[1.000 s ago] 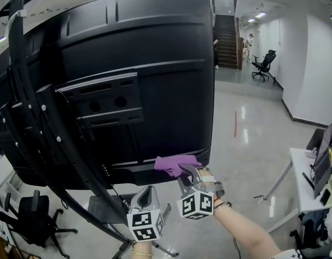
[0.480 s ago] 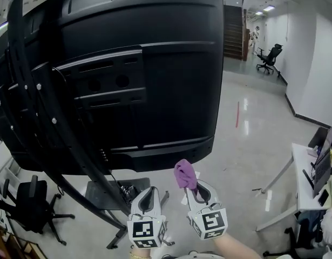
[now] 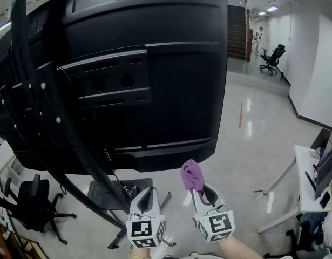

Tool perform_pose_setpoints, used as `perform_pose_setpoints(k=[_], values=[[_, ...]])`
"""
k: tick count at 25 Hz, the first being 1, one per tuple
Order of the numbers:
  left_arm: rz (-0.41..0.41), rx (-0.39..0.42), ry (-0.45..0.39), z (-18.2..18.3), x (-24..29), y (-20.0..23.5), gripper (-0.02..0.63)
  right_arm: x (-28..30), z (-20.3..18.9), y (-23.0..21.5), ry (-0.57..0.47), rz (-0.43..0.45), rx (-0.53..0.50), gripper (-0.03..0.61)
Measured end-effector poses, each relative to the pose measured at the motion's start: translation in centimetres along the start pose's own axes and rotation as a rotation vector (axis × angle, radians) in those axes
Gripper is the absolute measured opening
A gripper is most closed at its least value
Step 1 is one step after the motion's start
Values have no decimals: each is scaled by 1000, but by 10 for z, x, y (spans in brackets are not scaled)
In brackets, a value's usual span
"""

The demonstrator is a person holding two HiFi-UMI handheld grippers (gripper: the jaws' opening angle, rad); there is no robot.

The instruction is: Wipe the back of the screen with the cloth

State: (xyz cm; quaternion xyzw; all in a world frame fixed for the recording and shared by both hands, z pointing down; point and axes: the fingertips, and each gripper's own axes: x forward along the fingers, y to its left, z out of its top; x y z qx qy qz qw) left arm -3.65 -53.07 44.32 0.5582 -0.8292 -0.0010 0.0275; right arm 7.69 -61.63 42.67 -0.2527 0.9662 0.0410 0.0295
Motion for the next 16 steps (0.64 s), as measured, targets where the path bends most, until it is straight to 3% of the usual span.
perform_pose_setpoints(k=[16], values=[[29,-1,9,0,0,4,8,-1,11,11,-20,34,-45,52]])
